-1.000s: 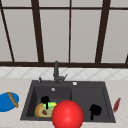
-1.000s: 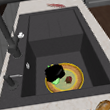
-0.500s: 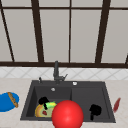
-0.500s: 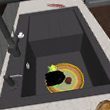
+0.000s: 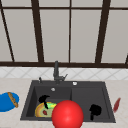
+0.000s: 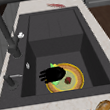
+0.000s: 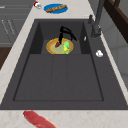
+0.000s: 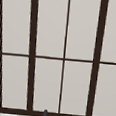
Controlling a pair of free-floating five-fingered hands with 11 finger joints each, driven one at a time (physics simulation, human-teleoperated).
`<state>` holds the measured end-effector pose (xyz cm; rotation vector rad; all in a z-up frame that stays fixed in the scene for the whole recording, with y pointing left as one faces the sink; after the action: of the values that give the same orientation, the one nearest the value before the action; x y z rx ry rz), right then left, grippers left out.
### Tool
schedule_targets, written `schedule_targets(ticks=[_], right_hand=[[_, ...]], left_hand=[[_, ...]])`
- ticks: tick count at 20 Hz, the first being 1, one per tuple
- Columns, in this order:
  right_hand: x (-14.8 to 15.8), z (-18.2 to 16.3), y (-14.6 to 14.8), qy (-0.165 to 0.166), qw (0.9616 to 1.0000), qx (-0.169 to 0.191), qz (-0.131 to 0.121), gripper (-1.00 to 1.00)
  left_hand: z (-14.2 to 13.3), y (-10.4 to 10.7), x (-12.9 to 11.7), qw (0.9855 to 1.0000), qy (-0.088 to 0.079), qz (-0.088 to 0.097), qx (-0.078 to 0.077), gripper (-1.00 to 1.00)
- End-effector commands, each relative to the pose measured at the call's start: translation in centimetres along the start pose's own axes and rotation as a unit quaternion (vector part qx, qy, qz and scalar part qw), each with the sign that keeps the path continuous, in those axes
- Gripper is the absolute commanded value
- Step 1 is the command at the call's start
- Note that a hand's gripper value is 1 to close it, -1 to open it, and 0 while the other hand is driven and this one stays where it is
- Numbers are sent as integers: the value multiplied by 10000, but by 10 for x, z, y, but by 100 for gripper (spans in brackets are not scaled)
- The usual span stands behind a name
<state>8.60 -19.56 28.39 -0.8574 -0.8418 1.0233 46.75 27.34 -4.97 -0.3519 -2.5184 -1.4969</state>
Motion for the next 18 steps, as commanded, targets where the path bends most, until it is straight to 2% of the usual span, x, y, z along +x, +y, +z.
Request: schedule_targets(ticks=[1,3,4,7,8,9,11,12,13,14,15,16,17,18], right_hand=[[0,0,0,0,10000,0,0,0],[0,0,0,0,10000,0,0,0],[0,0,0,0,10000,0,0,0],[0,0,0,0,10000,0,0,0],[0,0,0,0,10000,0,0,0],[0,0,0,0,10000,0,0,0],[0,0,0,0,10000,0,0,0],[0,0,0,0,10000,0,0,0],[0,0,0,0,10000,0,0,0],[0,0,0,0,10000,0,0,0],[0,0,0,0,10000,0,0,0],[0,0,0,0,10000,0,0,0],[0,0,0,0,10000,0,0,0],[0,0,0,0,10000,0,0,0]], left_hand=[[-5,11,5,9998,3,-208,-40,-100],[-12,23,8,9993,20,-225,-295,-100],[-13,26,10,9992,5,-207,-332,-100],[-18,38,15,9991,58,-152,-403,-100],[-19,42,17,9990,96,-112,-425,-100],[-20,46,18,9989,202,-39,-427,-100],[-24,51,23,9985,230,-1,-491,-100],[-24,52,21,9981,165,49,-585,-100],[-19,50,21,9981,302,233,-492,-100],[-21,48,20,9997,42,78,-222,-100],[-15,48,21,9993,9,112,-354,-100],[-18,43,18,9992,-12,139,-374,-100],[-21,47,25,9992,-101,66,-393,-100],[-16,54,31,9981,-127,56,-605,-100]])
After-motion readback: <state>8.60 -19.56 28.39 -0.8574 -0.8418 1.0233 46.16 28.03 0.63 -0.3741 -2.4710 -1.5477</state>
